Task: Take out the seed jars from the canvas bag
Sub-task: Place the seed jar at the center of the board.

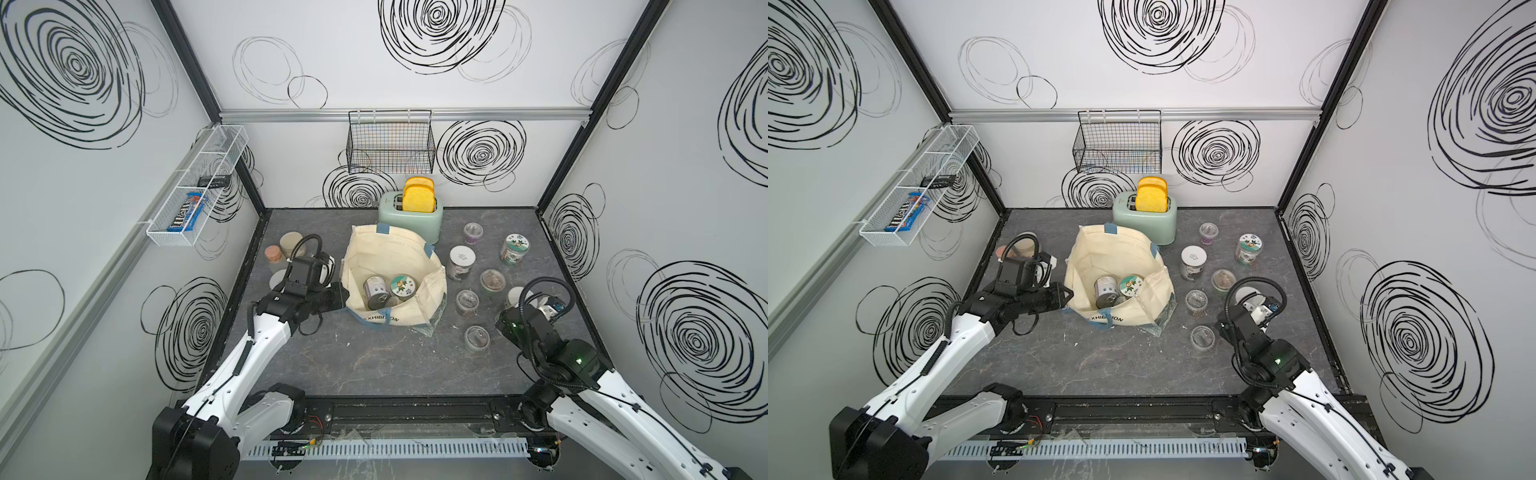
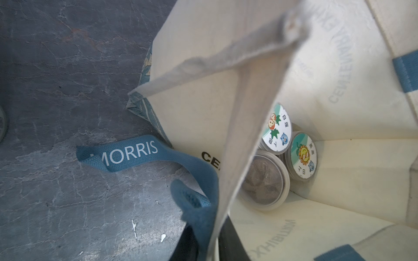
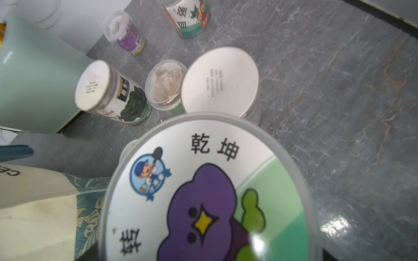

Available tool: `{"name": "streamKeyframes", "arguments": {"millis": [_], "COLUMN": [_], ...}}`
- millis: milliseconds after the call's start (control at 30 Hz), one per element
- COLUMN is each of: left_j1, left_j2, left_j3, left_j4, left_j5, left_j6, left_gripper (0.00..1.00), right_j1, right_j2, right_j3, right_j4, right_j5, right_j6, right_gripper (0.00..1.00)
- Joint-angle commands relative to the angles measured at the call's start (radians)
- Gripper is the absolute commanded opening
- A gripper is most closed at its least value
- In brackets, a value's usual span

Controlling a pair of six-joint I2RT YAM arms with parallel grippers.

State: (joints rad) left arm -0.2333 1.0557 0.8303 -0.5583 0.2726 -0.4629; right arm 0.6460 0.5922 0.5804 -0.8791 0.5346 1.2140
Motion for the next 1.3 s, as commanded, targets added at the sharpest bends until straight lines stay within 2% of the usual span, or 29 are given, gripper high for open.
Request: {"name": "streamKeyframes", "arguments": {"millis": [0,133,200,300,433,500,567,600,733,833,900,1000,1067,1167,1200,1267], "left_j1": [0.008,-0.002,-0.008,0.004,0.031,0.031,0.031,0.032,0.000,-0.074,-0.122,-0.119,-0.093,-0.081,-0.079,-0.081], "left_j2": [0.007,0.003,0.004,0.005,-0.008,-0.014,-0.013,-0.006,0.097,0.216,0.304,0.446,0.536,0.614,0.628,0.643], "left_j3": [0.018,0.008,0.003,0.023,0.120,0.180,0.245,0.271,0.400,0.524,0.608,0.719,0.783,0.837,0.848,0.857], "left_j4": [0.031,0.031,0.027,0.007,-0.057,-0.102,-0.138,-0.148,-0.186,-0.214,-0.230,-0.253,-0.283,-0.297,-0.293,-0.279], "left_j5": [-0.004,0.007,0.007,-0.005,-0.043,-0.086,-0.140,-0.156,-0.190,-0.234,-0.303,-0.340,-0.316,-0.304,-0.293,-0.265], "left_j6": [0.006,0.004,0.003,0.020,0.030,0.067,0.094,0.108,0.157,0.169,0.197,0.242,0.267,0.286,0.285,0.280], "left_gripper": [0.20,0.22,0.27,0.59,0.86,0.92,0.98,0.99,0.99,0.99,0.99,0.99,1.00,0.97,0.95,0.84], "right_j1": [0.018,0.017,0.017,0.017,0.017,0.017,0.017,0.017,0.016,0.016,0.017,0.017,0.016,0.015,0.015,0.015], "right_j2": [0.016,0.062,0.073,0.094,0.123,0.124,0.116,0.108,0.070,0.049,0.040,0.057,0.102,0.199,0.232,0.285], "right_j3": [-0.013,-0.031,-0.064,-0.125,-0.176,-0.187,-0.180,-0.170,-0.087,-0.011,0.043,0.153,0.235,0.343,0.364,0.360], "right_j4": [-0.050,-0.028,0.024,0.105,0.146,0.159,0.143,0.133,0.056,-0.009,-0.042,-0.041,0.023,0.068,0.097,0.199], "right_j5": [0.042,0.087,0.090,0.083,0.079,0.073,0.065,0.060,0.048,0.009,-0.032,-0.093,-0.156,-0.251,-0.311,-0.496], "right_j6": [0.095,0.116,0.113,0.116,0.128,0.116,0.115,0.109,0.064,0.022,-0.011,-0.129,-0.260,-0.363,-0.394,-0.446], "right_gripper": [0.59,0.62,0.62,0.62,0.66,0.77,0.94,0.98,0.97,0.97,0.97,0.97,0.97,0.98,0.98,1.00]}}
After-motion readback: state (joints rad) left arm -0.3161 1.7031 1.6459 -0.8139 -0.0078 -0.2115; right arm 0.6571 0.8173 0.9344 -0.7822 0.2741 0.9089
